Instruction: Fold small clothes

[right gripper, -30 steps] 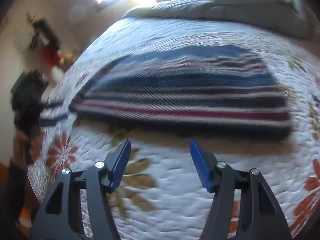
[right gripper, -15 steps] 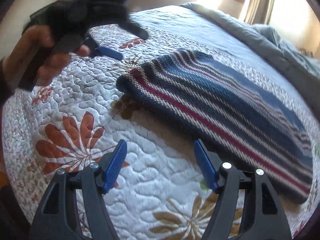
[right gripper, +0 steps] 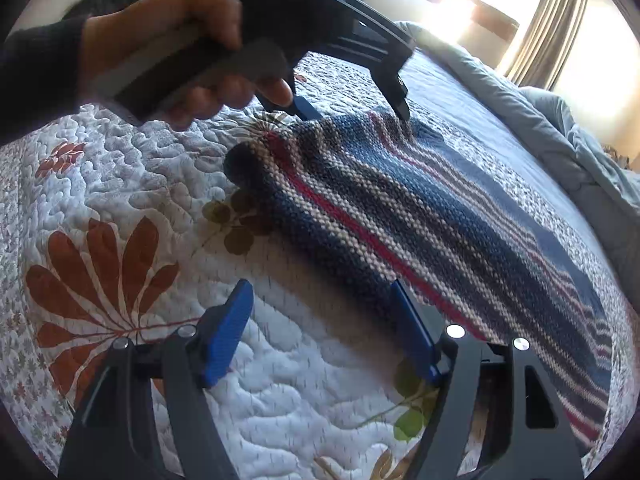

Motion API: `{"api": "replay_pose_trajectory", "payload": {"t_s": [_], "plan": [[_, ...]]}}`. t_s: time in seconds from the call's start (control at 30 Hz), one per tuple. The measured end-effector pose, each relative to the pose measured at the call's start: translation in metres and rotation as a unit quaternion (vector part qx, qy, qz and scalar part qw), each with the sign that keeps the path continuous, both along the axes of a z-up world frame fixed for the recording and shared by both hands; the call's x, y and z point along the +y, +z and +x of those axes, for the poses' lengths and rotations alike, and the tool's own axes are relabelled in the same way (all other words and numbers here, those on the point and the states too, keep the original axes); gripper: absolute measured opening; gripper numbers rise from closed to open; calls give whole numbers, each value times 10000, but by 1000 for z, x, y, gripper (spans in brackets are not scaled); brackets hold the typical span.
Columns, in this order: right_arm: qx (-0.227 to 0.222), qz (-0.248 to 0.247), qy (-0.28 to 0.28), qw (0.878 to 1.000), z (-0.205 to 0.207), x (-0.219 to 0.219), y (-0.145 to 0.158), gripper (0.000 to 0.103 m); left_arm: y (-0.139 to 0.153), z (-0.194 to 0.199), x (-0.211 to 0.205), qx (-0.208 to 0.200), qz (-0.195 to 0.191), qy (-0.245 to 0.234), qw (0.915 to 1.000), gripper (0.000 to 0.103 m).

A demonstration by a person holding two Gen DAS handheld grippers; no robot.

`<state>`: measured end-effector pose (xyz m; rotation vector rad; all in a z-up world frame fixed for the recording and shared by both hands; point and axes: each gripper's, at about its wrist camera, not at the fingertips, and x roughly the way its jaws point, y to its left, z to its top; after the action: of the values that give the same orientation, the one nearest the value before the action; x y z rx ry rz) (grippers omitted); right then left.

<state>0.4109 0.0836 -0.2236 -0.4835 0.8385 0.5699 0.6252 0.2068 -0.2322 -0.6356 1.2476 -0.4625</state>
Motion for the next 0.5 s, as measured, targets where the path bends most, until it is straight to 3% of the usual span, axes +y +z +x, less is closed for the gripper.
{"api": "replay_pose_trajectory", "payload": {"t_s": [0.5], "plan": [[-130, -373, 172, 9991, 5, 26, -17, 72, -3, 22, 6, 113, 267, -71, 9996, 90]]}}
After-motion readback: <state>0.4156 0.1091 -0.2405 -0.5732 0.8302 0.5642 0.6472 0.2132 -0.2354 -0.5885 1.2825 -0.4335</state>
